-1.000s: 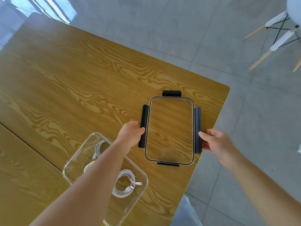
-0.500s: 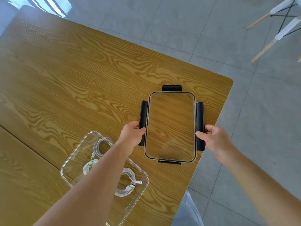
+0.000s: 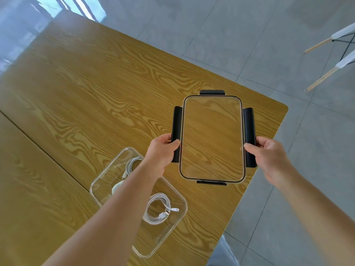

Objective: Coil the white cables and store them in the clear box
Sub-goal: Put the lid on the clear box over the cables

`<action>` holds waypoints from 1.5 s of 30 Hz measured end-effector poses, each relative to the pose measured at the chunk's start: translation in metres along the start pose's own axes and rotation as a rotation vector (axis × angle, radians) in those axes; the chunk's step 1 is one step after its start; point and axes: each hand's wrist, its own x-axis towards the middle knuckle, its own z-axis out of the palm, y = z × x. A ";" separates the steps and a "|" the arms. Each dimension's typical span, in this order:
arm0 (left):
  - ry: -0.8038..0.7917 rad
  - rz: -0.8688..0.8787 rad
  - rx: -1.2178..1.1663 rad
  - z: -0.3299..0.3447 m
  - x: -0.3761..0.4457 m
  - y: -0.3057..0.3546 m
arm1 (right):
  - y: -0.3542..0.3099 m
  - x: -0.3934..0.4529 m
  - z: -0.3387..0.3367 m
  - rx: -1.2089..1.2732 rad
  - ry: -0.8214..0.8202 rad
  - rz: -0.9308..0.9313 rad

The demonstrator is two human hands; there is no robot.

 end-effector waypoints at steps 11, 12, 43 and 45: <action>0.087 0.051 -0.299 -0.060 -0.043 -0.009 | -0.050 -0.030 0.037 -0.012 -0.133 -0.089; 0.102 0.054 -0.323 -0.066 -0.047 -0.012 | -0.054 -0.034 0.042 -0.019 -0.149 -0.099; 0.303 0.022 -0.883 -0.114 -0.177 -0.160 | -0.067 -0.099 0.152 -0.311 -0.692 -0.152; 0.296 0.017 -0.915 -0.108 -0.183 -0.168 | -0.062 -0.102 0.153 -0.319 -0.710 -0.135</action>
